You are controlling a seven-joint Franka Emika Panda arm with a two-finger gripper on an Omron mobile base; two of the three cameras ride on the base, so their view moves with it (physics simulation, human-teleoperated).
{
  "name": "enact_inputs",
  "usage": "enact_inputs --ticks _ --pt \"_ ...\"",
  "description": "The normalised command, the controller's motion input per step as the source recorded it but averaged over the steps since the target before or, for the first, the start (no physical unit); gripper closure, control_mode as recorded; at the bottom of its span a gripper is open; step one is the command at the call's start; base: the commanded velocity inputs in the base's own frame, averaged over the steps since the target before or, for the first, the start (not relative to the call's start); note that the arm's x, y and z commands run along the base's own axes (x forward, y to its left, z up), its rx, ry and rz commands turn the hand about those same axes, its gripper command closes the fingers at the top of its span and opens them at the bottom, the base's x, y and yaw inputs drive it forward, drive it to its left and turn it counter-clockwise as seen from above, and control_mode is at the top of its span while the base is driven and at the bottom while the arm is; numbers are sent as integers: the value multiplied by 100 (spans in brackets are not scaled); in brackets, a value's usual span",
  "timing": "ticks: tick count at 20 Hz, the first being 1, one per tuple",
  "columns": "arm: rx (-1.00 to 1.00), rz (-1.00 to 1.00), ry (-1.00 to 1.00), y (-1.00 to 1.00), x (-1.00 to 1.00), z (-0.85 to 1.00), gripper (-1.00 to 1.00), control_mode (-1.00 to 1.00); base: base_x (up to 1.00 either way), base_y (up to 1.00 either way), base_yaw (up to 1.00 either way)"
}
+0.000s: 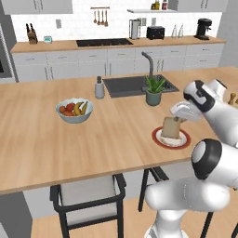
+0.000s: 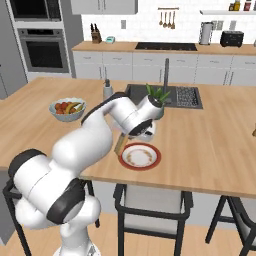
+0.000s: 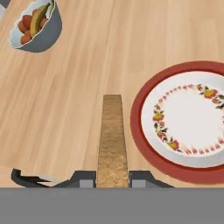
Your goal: Start the toaster. Once the lever pops up, take the bread to the plate on the dining counter.
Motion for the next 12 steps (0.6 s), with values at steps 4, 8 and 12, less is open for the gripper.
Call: enact_inputs --ticks 4,8,12 --pt "6 0 11 -2 29 -32 100 -100 0 0 0" --pt "1 0 7 -5 0 -31 100 -100 0 0 0" --pt "0 0 0 -15 0 -30 100 -100 0 0 0"
